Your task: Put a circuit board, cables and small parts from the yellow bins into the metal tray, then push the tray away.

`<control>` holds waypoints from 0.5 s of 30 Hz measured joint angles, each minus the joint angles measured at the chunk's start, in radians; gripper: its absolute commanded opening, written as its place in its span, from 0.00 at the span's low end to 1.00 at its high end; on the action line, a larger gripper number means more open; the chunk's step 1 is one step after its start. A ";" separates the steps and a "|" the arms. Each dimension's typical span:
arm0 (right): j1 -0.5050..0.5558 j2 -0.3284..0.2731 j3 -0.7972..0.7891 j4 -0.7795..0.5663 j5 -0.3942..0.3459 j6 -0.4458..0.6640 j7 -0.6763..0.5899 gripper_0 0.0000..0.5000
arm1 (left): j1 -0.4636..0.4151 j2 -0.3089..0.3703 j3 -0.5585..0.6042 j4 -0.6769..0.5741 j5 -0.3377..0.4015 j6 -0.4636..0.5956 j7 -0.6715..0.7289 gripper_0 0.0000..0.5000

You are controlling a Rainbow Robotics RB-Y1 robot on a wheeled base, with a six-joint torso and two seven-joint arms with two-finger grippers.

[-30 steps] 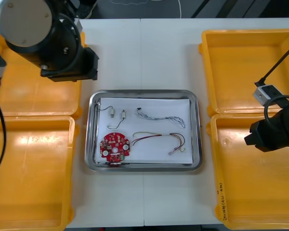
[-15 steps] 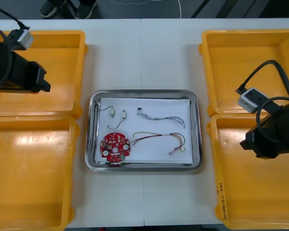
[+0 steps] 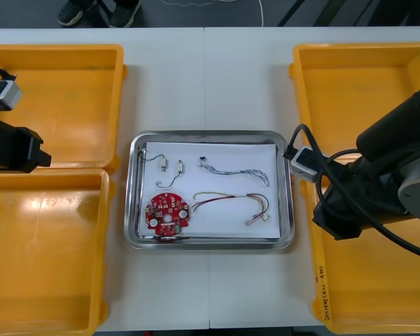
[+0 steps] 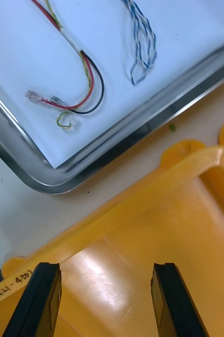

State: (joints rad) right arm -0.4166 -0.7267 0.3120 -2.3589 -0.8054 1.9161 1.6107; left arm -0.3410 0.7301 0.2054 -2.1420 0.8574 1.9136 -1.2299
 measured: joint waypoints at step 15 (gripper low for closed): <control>-0.144 0.132 0.178 0.120 0.114 0.000 0.254 1.00 | 0.155 0.000 0.143 -0.094 0.010 0.000 0.000 1.00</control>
State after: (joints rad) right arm -0.5605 -0.5944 0.4901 -2.2385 -0.6916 1.9161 1.8652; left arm -0.1857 0.7301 0.3485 -2.2357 0.8675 1.9136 -1.2299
